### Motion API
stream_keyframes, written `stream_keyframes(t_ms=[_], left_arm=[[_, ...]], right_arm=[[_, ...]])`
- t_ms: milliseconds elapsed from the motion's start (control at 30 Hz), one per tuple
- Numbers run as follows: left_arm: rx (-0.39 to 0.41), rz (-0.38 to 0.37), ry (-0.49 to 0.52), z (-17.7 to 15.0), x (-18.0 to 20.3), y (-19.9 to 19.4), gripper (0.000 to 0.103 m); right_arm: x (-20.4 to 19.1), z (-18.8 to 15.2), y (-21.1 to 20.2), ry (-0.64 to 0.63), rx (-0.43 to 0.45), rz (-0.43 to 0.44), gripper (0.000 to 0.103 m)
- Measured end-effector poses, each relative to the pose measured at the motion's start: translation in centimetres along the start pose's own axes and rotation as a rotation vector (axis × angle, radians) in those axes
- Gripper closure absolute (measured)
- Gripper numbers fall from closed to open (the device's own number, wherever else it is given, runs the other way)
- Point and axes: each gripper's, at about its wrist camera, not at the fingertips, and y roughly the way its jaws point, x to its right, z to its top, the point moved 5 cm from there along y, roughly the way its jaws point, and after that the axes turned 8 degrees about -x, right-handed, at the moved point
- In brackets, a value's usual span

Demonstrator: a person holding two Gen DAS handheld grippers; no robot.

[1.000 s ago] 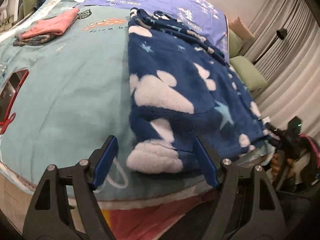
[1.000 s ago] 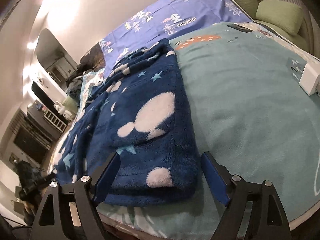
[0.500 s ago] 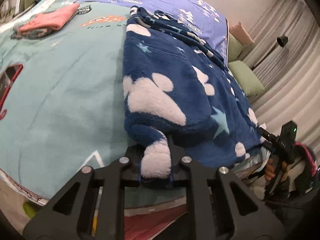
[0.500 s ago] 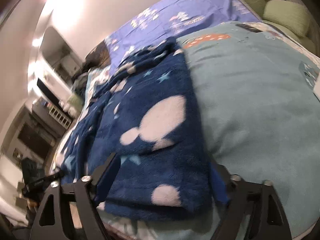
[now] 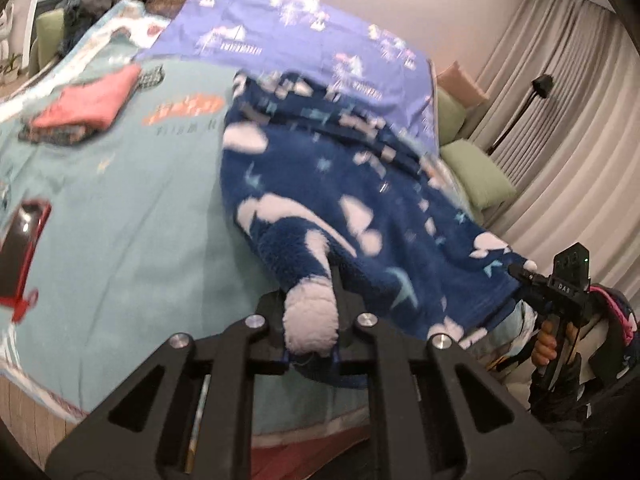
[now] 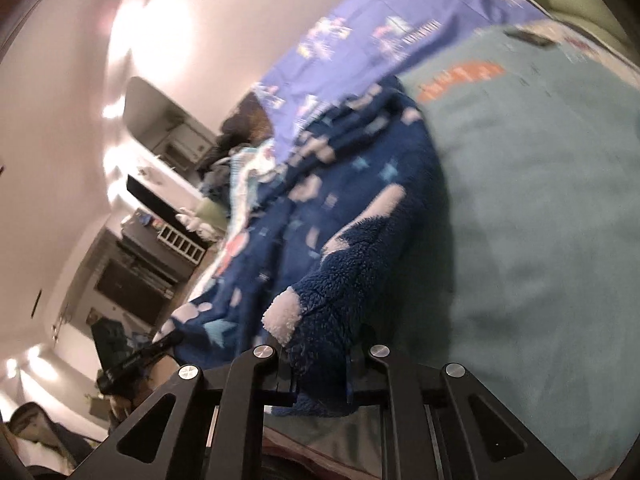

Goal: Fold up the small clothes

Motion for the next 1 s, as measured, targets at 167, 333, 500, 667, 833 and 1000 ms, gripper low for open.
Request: stream_keyframes(t_ms=[167, 333, 500, 667, 833, 1000], left_arm=[[0.074, -0.063, 0.032, 3.1, 1.7, -1.2, 0.088], [0.164, -0.065, 0.077, 6.7, 3.3, -2.4, 0.088], [0.271, -0.017, 0.078, 10.6, 3.6, -3.7, 0.088], [0.332, -0.003, 0.06, 14.1, 3.5, -3.3, 0.088], [0.369, 0.033, 0.071, 17.9, 3.2, -2.6, 0.088], [0.397, 0.08, 0.088, 21.9, 3.2, -1.3, 0.088]], right_arm=[[-2.0, 2.5, -1.0, -0.03, 0.05, 0.086, 0.089], [-3.8, 5.8, -1.7, -0.065, 0.096, 0.114, 0.089], [-4.6, 9.6, -2.8, -0.096, 0.171, 0.112, 0.09], [-5.2, 13.8, -2.9, -0.118, 0.24, 0.131, 0.09], [-5.4, 18.5, -2.0, -0.127, 0.275, 0.134, 0.09], [-5.1, 23.6, -0.6, -0.11, 0.303, 0.139, 0.09]])
